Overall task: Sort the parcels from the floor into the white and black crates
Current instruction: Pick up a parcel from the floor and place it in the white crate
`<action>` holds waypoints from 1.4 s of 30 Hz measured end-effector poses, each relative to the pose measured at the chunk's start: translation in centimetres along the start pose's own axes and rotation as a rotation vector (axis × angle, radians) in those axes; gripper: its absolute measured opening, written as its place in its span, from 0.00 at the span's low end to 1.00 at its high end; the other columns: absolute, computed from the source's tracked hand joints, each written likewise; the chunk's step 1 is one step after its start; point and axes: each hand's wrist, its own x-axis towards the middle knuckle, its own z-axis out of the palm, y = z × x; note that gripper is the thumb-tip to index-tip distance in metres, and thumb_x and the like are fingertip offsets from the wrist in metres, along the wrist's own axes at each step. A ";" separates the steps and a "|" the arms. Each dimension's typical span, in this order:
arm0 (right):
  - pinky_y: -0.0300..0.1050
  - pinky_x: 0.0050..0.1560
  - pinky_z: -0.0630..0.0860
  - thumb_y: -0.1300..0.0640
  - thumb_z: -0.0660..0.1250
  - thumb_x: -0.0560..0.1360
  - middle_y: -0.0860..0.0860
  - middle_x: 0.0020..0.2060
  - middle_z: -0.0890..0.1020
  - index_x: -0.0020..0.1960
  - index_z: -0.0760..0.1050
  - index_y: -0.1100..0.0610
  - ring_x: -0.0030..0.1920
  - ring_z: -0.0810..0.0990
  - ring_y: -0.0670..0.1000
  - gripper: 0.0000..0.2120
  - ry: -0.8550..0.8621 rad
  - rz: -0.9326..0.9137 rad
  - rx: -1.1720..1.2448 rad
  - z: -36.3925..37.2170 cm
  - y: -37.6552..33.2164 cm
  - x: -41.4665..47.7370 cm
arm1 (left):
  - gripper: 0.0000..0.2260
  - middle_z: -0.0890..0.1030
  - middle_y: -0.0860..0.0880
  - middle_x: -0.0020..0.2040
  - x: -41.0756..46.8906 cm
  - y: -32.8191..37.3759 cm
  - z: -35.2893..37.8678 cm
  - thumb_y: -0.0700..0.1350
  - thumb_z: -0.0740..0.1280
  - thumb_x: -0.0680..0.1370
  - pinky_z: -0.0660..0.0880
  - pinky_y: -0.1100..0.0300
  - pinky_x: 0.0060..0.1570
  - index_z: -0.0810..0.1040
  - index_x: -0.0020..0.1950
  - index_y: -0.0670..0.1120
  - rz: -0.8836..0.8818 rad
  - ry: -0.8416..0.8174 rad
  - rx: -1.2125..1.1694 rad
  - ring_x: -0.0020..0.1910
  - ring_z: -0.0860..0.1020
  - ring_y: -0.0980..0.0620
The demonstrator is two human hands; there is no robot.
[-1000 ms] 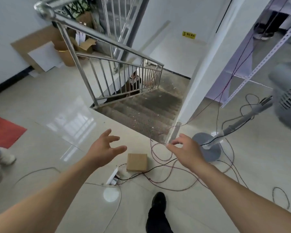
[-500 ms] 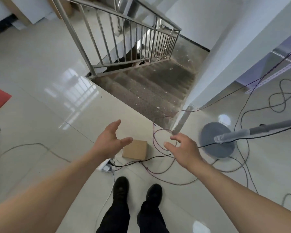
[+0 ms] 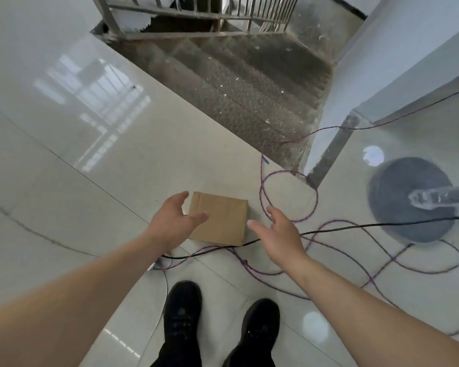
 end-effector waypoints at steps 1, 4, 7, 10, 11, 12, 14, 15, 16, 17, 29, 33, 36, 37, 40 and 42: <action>0.51 0.76 0.64 0.44 0.71 0.77 0.50 0.78 0.68 0.81 0.62 0.51 0.77 0.66 0.51 0.37 -0.001 0.017 0.004 0.8 0.4 1.5 | 0.36 0.62 0.49 0.80 1.4 -0.6 0.6 0.54 0.71 0.78 0.61 0.55 0.72 0.59 0.81 0.49 -0.007 0.001 -0.001 0.77 0.64 0.49; 0.40 0.64 0.64 0.49 0.71 0.79 0.46 0.66 0.75 0.77 0.67 0.55 0.70 0.72 0.51 0.30 -0.012 0.058 0.027 3.9 2.4 6.5 | 0.36 0.63 0.49 0.80 6.5 -3.0 2.9 0.54 0.71 0.78 0.63 0.57 0.71 0.59 0.81 0.49 -0.042 0.006 -0.006 0.76 0.65 0.48; 0.40 0.57 0.66 0.51 0.72 0.77 0.38 0.47 0.75 0.66 0.72 0.51 0.55 0.74 0.47 0.19 -0.004 0.110 0.069 6.4 3.7 10.5 | 0.34 0.67 0.49 0.77 10.5 -4.8 5.1 0.53 0.70 0.79 0.66 0.60 0.58 0.58 0.81 0.50 -0.098 -0.017 -0.082 0.73 0.69 0.47; 0.52 0.63 0.76 0.41 0.74 0.64 0.46 0.53 0.83 0.60 0.74 0.53 0.55 0.81 0.50 0.29 -0.004 0.111 0.146 8.9 4.3 13.0 | 0.36 0.69 0.50 0.75 13.2 -6.0 6.6 0.56 0.70 0.78 0.68 0.57 0.63 0.58 0.81 0.53 -0.157 -0.043 -0.205 0.72 0.70 0.46; 0.56 0.65 0.76 0.38 0.73 0.60 0.48 0.57 0.83 0.63 0.74 0.53 0.58 0.82 0.52 0.36 0.016 0.106 0.205 9.3 4.5 13.6 | 0.37 0.69 0.51 0.75 13.8 -6.3 7.0 0.59 0.70 0.76 0.68 0.53 0.67 0.58 0.81 0.54 -0.174 -0.047 -0.242 0.72 0.70 0.45; 0.57 0.68 0.74 0.37 0.73 0.60 0.48 0.61 0.82 0.67 0.73 0.52 0.61 0.81 0.54 0.39 0.037 0.108 0.250 9.6 4.5 14.0 | 0.38 0.68 0.52 0.76 14.3 -6.4 7.1 0.62 0.69 0.75 0.69 0.49 0.69 0.58 0.81 0.54 -0.192 -0.040 -0.279 0.73 0.69 0.45; 0.53 0.74 0.68 0.37 0.72 0.69 0.47 0.69 0.77 0.74 0.71 0.53 0.70 0.74 0.53 0.38 0.122 0.115 0.336 9.5 4.4 13.7 | 0.39 0.68 0.51 0.75 14.4 -6.3 7.1 0.68 0.66 0.72 0.70 0.42 0.66 0.61 0.79 0.54 -0.251 0.008 -0.372 0.72 0.69 0.43; 0.52 0.74 0.67 0.36 0.70 0.71 0.48 0.69 0.77 0.73 0.74 0.54 0.71 0.74 0.52 0.36 0.200 0.097 0.391 9.2 4.7 13.6 | 0.40 0.71 0.51 0.72 14.2 -6.2 6.9 0.71 0.64 0.69 0.73 0.41 0.62 0.65 0.77 0.54 -0.277 0.029 -0.427 0.68 0.72 0.43; 0.54 0.72 0.70 0.33 0.67 0.70 0.50 0.65 0.81 0.66 0.79 0.54 0.67 0.77 0.53 0.34 0.285 0.068 0.454 8.8 5.2 13.5 | 0.42 0.74 0.51 0.69 13.9 -6.2 6.7 0.75 0.61 0.65 0.74 0.41 0.58 0.68 0.74 0.55 -0.297 0.041 -0.480 0.65 0.74 0.44; 0.57 0.67 0.73 0.30 0.64 0.69 0.50 0.55 0.85 0.55 0.84 0.54 0.59 0.81 0.53 0.30 0.347 0.056 0.494 8.4 5.6 13.3 | 0.43 0.76 0.51 0.66 13.6 -6.2 6.6 0.77 0.59 0.62 0.74 0.43 0.54 0.70 0.71 0.56 -0.313 0.044 -0.526 0.63 0.75 0.44; 0.54 0.61 0.76 0.29 0.55 0.76 0.49 0.46 0.84 0.44 0.80 0.53 0.52 0.81 0.55 0.29 0.200 0.270 0.292 9.2 11.0 12.7 | 0.41 0.86 0.46 0.53 15.5 -11.6 8.7 0.82 0.63 0.56 0.75 0.42 0.63 0.85 0.53 0.53 -0.452 -0.013 -0.468 0.55 0.82 0.39; 0.47 0.51 0.75 0.35 0.61 0.79 0.51 0.43 0.85 0.47 0.81 0.57 0.46 0.81 0.51 0.25 0.234 0.198 0.358 9.7 11.5 12.5 | 0.36 0.86 0.47 0.52 14.9 -11.5 8.1 0.79 0.65 0.58 0.76 0.40 0.62 0.86 0.52 0.54 -0.381 -0.019 -0.430 0.54 0.83 0.38; 0.42 0.45 0.73 0.48 0.68 0.80 0.48 0.39 0.83 0.45 0.80 0.55 0.43 0.79 0.48 0.11 0.302 0.097 0.408 9.5 11.3 12.3 | 0.21 0.86 0.47 0.51 13.9 -9.8 7.5 0.65 0.66 0.70 0.78 0.41 0.58 0.85 0.51 0.50 -0.268 0.042 -0.468 0.54 0.83 0.39; 0.41 0.46 0.73 0.50 0.69 0.80 0.46 0.39 0.83 0.46 0.80 0.53 0.44 0.79 0.48 0.08 0.293 0.087 0.402 9.5 11.4 12.4 | 0.17 0.85 0.49 0.52 13.9 -9.9 7.5 0.62 0.66 0.73 0.78 0.44 0.57 0.84 0.49 0.50 -0.262 0.052 -0.447 0.55 0.81 0.41; 0.40 0.47 0.73 0.47 0.67 0.80 0.44 0.43 0.85 0.49 0.82 0.52 0.49 0.81 0.48 0.10 0.197 0.114 0.373 9.5 11.6 12.6 | 0.20 0.79 0.53 0.62 14.1 -10.7 7.7 0.71 0.62 0.71 0.70 0.45 0.64 0.82 0.47 0.58 -0.347 -0.009 -0.362 0.61 0.74 0.47; 0.42 0.52 0.77 0.42 0.65 0.79 0.44 0.44 0.86 0.49 0.84 0.50 0.50 0.83 0.48 0.15 0.095 0.128 0.412 9.6 11.7 12.7 | 0.26 0.77 0.55 0.66 14.2 -10.8 8.1 0.77 0.61 0.66 0.68 0.44 0.61 0.82 0.53 0.62 -0.400 -0.083 -0.375 0.65 0.73 0.49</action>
